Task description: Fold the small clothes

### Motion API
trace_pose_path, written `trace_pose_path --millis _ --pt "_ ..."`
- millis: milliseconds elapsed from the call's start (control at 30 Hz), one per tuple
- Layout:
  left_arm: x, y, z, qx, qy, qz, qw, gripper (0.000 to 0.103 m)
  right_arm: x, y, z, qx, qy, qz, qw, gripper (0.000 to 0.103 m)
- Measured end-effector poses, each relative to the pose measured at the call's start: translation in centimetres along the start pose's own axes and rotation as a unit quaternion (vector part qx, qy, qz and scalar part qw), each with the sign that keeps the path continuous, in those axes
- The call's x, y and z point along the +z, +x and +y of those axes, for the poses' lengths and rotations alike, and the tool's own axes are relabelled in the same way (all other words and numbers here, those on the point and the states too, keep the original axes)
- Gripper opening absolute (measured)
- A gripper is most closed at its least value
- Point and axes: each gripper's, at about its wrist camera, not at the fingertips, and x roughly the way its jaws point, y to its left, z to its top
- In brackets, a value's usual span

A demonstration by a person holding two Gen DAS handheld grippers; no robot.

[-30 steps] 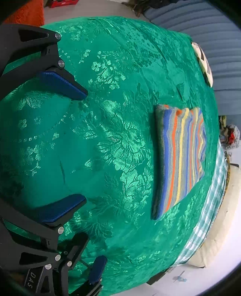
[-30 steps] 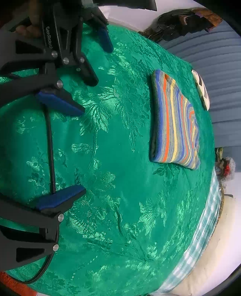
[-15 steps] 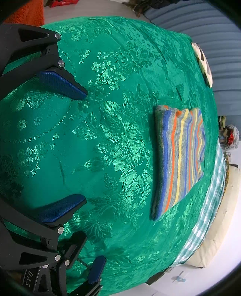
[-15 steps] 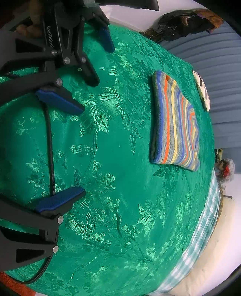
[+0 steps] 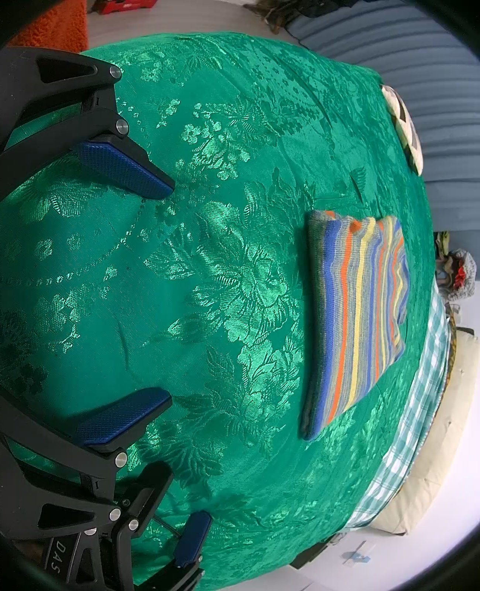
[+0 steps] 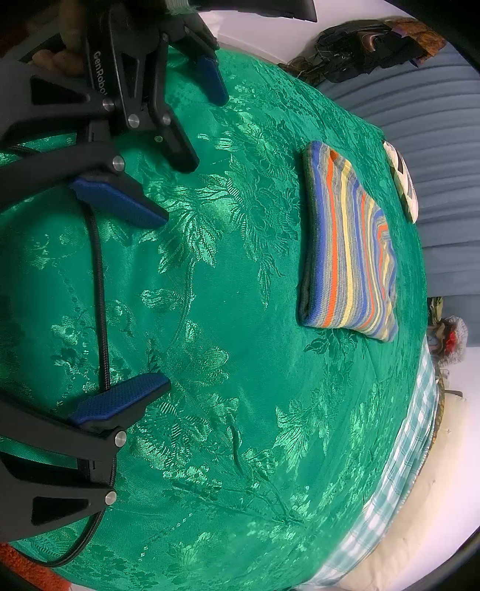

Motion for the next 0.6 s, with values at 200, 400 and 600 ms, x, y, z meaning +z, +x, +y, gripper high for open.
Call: trace_pose_path --millis 200,400,600 --pt "0.0 0.0 0.0 0.000 0.000 0.000 1.0000 0.102 0.0 0.0 0.0 0.000 0.000 0.000 1.000 0.081" --pt "0.0 -0.2 0.1 -0.009 0.001 -0.002 1.0000 0.102 0.6 -1.5 0.6 -0.036 -0.011 -0.004 0.999 0.079" --pt "0.1 -0.2 0.1 -0.009 0.001 -0.003 1.0000 0.102 2.1 -7.3 2.0 -0.146 -0.059 -0.046 0.986 0.082"
